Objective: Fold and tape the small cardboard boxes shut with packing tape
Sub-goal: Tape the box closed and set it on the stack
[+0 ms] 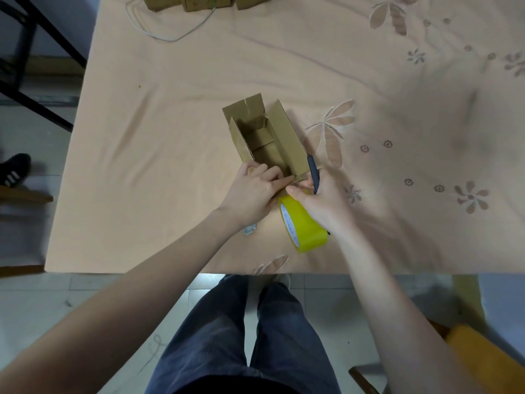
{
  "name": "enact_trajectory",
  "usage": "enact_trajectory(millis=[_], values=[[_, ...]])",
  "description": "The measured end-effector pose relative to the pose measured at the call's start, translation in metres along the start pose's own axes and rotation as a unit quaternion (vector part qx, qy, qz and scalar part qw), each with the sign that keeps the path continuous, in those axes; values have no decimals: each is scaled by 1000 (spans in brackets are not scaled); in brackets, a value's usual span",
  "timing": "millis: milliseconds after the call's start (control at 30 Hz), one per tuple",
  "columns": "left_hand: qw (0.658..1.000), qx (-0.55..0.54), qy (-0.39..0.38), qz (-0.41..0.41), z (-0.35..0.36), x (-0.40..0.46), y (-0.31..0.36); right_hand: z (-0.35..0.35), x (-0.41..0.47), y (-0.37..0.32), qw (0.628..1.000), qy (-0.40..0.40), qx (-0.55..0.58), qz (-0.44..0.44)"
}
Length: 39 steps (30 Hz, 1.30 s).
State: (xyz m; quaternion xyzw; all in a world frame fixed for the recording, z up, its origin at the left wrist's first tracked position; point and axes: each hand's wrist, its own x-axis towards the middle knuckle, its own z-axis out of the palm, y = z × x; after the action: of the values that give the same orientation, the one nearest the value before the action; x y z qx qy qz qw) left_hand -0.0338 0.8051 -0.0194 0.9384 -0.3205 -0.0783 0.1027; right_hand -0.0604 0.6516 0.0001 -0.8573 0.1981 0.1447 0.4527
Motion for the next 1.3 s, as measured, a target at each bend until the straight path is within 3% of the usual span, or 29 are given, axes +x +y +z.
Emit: enact_trajectory(millis=[200, 333, 533, 767, 1100, 1300], values=[[999, -14, 18, -22, -3, 6, -3, -1, -5, 1, 999, 23, 40, 15], [992, -96, 44, -62, -5, 2, -4, -1, -7, 2, 999, 15, 37, 34], [988, -141, -4, -65, -10, 2, -3, 12, -13, 2, 998, 64, 3, -9], [972, -191, -123, -64, -21, 15, -15, 18, -17, 9, 993, 108, 30, -26], [996, -92, -14, -17, -14, 24, -18, 15, -20, 10, 993, 66, 89, -46], [998, -53, -20, -17, -16, 42, -18, 6, -31, 17, 993, 33, 99, -52]])
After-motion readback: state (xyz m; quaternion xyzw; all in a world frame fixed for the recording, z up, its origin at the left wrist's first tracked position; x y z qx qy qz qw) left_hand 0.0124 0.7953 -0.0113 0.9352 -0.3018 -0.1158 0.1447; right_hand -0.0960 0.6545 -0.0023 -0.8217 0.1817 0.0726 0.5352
